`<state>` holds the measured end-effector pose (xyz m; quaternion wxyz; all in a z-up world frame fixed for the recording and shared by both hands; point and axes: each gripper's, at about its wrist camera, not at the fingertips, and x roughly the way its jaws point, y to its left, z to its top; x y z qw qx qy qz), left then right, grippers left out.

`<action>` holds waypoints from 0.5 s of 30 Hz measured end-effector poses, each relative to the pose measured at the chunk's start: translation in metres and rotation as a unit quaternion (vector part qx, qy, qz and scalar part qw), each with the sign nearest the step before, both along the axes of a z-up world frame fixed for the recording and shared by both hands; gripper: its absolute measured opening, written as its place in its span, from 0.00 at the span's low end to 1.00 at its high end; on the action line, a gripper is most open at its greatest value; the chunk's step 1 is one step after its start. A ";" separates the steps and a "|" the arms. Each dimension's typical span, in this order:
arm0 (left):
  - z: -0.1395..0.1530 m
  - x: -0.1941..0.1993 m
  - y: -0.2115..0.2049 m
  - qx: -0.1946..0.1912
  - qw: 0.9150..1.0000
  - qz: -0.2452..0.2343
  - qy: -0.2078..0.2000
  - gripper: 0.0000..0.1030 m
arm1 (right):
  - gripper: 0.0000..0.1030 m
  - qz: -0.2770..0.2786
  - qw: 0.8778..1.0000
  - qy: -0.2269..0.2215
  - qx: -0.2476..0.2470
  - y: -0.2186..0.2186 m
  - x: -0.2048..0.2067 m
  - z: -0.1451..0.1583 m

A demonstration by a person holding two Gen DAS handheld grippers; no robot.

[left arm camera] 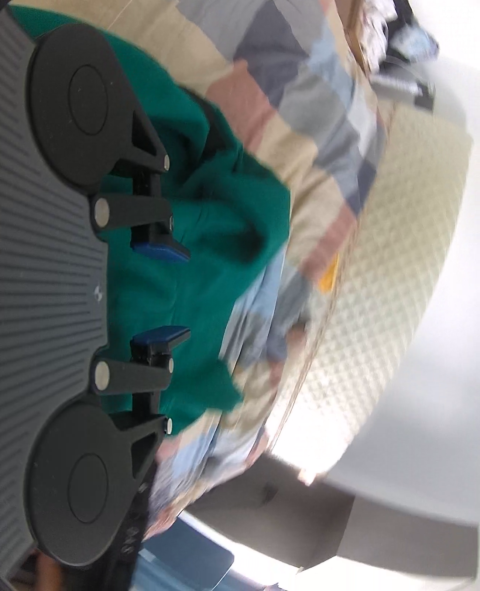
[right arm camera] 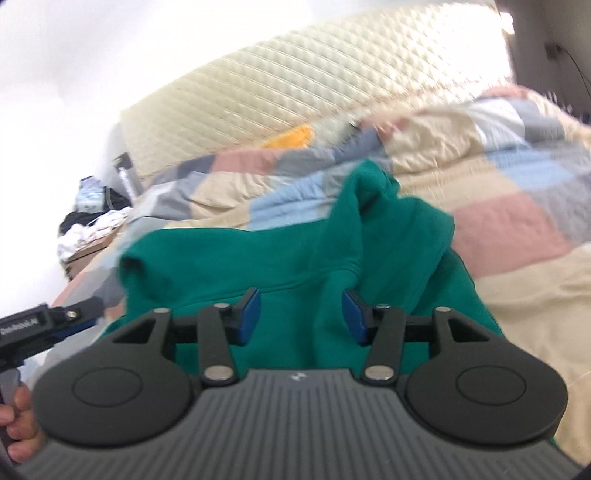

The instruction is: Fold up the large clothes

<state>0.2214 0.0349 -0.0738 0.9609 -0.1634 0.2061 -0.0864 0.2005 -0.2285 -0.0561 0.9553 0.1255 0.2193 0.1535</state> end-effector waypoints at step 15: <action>-0.042 -0.007 -0.049 0.057 0.992 -0.055 0.094 0.42 | 0.37 0.051 0.995 0.084 -0.017 0.022 -0.016 -0.026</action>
